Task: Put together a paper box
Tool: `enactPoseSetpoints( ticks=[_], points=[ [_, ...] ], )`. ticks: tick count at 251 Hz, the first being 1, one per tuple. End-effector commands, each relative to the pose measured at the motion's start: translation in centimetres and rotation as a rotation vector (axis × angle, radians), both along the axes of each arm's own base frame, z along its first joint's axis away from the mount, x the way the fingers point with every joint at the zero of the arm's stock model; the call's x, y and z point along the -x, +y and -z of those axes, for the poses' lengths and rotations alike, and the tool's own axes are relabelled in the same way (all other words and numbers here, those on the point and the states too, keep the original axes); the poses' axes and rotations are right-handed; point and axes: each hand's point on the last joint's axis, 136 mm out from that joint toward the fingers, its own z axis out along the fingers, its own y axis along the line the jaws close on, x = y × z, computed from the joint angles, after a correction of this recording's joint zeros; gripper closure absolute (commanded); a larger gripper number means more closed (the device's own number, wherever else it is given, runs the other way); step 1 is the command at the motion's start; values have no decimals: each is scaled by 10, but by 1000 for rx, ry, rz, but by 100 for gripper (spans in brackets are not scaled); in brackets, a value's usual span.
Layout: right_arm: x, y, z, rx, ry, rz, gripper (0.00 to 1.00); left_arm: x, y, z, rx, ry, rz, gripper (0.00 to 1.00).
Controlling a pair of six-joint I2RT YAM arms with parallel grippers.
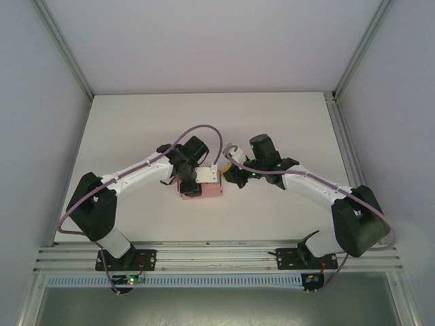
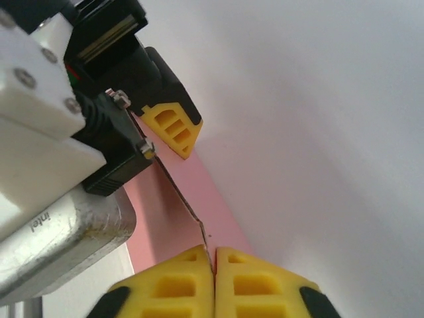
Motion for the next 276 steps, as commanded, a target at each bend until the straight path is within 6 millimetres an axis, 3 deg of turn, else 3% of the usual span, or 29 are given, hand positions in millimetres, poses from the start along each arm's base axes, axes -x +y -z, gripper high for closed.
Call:
enactPoseSetpoints(
  ticks=[1,26,65,119,154,221,276],
  points=[
    [-7,-2,-15,-4,-41,34,100,-7,8,-3,-41,8,-66,43],
    [-8,-10,-7,23,-45,79,100,-2,17,-2,-64,9,-88,33],
    [-8,-13,0,29,-15,117,100,-2,28,3,-85,-27,-150,34],
    [-20,-10,-11,-12,54,221,100,-9,23,1,-70,-25,-208,56],
    [-24,1,-17,-20,113,334,100,-15,19,0,-65,-23,-219,62],
    [-27,15,-16,-45,265,518,100,-21,8,1,-57,3,-226,64],
    [-22,35,-20,-21,177,482,100,-25,0,1,-38,14,-207,64]
  ],
)
